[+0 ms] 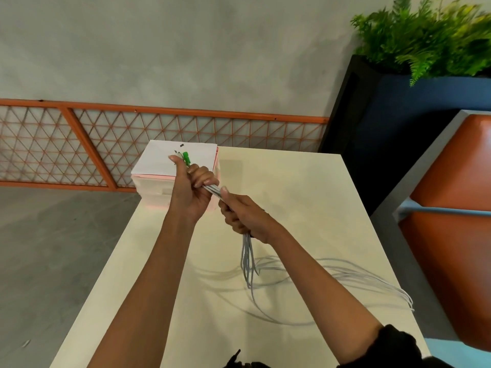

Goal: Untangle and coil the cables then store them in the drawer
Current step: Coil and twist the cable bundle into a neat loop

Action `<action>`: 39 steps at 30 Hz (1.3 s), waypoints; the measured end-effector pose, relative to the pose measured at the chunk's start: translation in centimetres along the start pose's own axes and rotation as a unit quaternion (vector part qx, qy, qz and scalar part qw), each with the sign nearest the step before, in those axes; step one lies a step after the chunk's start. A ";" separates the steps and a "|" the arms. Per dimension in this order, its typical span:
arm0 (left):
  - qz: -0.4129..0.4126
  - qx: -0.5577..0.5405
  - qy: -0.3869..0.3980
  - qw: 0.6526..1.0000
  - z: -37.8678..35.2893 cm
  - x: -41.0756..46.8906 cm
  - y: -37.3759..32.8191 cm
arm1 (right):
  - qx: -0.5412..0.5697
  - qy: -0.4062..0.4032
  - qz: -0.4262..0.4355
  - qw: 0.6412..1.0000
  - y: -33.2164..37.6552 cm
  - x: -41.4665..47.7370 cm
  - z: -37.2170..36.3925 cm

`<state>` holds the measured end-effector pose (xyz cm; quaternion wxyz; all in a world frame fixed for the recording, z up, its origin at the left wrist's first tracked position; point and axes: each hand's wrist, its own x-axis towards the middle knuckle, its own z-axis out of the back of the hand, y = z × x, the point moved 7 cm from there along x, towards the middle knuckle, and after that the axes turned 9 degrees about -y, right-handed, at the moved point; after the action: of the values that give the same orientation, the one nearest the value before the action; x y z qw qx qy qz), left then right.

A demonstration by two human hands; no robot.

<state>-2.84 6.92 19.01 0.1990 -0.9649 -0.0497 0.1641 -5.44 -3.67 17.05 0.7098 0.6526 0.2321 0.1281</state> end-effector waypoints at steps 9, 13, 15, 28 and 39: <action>0.024 0.116 -0.017 0.993 3.5 0.8 0.5 | -0.130 -0.036 0.009 0.991 1.9 1.1 3.2; 0.050 0.192 -0.126 0.972 6.3 1.1 -0.4 | -0.298 -0.036 0.070 0.951 3.9 1.7 4.3; 0.023 0.286 -0.181 0.941 7.6 1.2 -1.7 | -0.337 -0.019 0.068 0.939 4.1 1.8 4.8; 0.152 0.659 0.221 0.703 2.4 -1.5 2.7 | -0.388 0.115 0.061 0.913 5.3 2.2 4.9; -0.122 0.731 0.190 0.644 -0.6 -1.2 3.0 | -0.190 0.018 -0.084 0.978 3.4 3.9 8.1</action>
<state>-3.64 3.79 18.66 0.8630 -0.5009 0.0084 -0.0659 2.29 -8.39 20.11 0.8246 0.4816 0.2705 0.1220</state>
